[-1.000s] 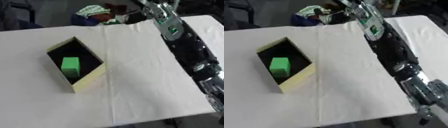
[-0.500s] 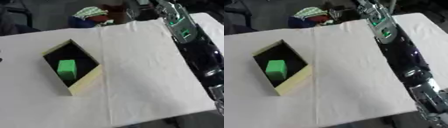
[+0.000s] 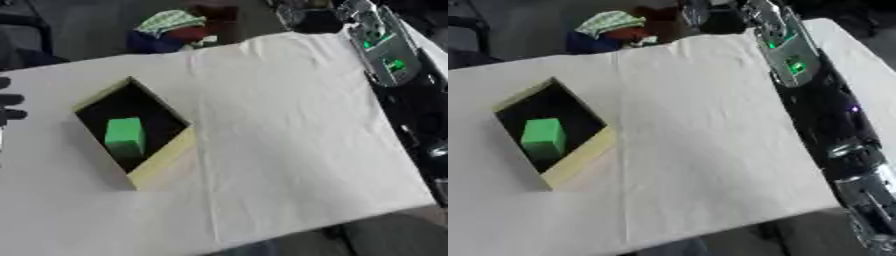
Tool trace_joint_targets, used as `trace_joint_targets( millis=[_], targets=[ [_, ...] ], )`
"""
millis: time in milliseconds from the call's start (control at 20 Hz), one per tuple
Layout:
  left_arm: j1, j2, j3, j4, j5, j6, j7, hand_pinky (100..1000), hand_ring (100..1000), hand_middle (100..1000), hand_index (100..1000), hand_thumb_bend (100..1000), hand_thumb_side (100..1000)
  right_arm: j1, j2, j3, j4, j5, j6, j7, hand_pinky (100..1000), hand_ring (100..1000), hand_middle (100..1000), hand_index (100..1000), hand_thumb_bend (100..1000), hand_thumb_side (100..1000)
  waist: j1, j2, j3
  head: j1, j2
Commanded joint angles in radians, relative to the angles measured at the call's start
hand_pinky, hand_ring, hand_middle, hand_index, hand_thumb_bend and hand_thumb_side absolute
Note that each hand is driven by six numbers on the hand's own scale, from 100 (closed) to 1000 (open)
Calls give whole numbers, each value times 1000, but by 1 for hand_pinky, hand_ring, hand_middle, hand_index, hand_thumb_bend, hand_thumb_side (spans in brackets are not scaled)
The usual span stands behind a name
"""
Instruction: Pick up objects on the table and place them in the box.
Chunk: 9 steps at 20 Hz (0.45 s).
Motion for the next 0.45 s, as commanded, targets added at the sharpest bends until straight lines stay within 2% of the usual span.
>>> trace_joint_targets(
  millis=[50, 450],
  targets=[
    [-4, 5, 1, -8, 2, 0, 1, 652, 698, 732, 812, 197, 610, -9, -12, -20, -19, -11, 8, -9, 651, 848, 691, 864, 100, 195, -3, -13, -4, 10, 5],
    [-1, 4, 3, -7, -1, 2, 6, 651, 697, 732, 812, 186, 616, 8, -14, -38, -19, -15, 20, -26, 649, 848, 681, 859, 100, 200, -7, -8, -4, 25, 5]
  ],
)
